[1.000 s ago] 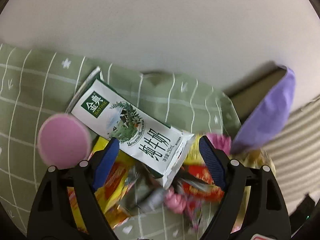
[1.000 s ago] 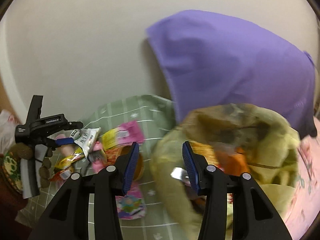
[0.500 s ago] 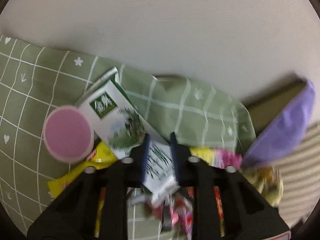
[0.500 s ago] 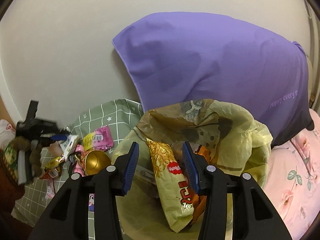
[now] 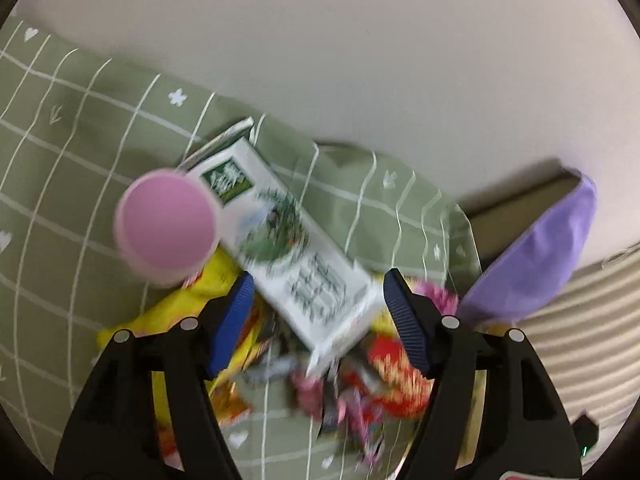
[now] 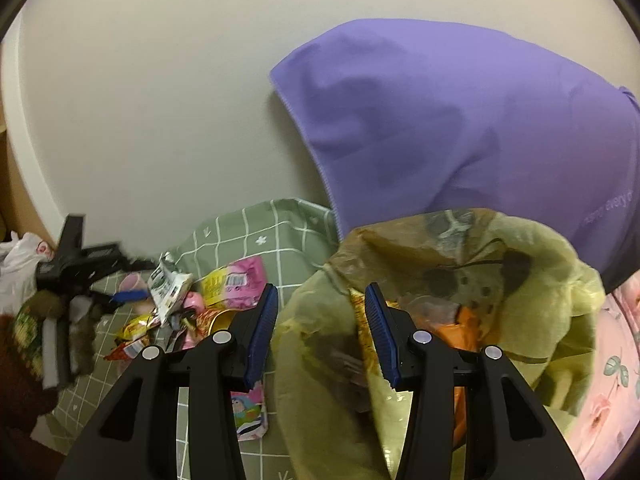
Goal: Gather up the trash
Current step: 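Lower the left tool onto the white Satine milk carton and grasp it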
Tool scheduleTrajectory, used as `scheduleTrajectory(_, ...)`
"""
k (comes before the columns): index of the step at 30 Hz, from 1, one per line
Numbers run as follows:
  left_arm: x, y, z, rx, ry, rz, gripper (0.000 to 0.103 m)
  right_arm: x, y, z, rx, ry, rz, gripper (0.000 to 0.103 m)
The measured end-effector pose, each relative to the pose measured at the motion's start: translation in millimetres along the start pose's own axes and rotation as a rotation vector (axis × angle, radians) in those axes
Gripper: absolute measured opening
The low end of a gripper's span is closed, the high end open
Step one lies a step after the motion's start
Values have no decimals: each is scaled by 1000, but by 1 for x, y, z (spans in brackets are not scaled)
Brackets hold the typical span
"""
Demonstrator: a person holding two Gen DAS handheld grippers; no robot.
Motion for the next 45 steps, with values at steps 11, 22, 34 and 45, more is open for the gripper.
scheduleTrajectory(11, -26, -11, -15, 36, -100, -214, 73, 5, -17, 1, 38, 18, 31, 43)
scheduleTrajectory(22, -4, 5, 12, 132, -124, -187, 73, -2, -39, 3, -11, 22, 37, 43)
scheduleTrajectory(34, -57, 11, -8, 174, -24, -240, 63, 1, -34, 1, 82, 34, 25, 43)
scheduleTrajectory(45, 11, -31, 9, -190, -35, 8, 49, -4, 3, -8, 90, 10, -46, 43)
Point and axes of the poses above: each gripper's, at about its wrist camera, not at the fingertips, and x roughly against the way its jaws point, y to its left, z to its underside, the point moved 5 cm from there along -x, roughly the way its jaws point, and after that the axes turned 15 degrees about -y, right-handed, at the moved point
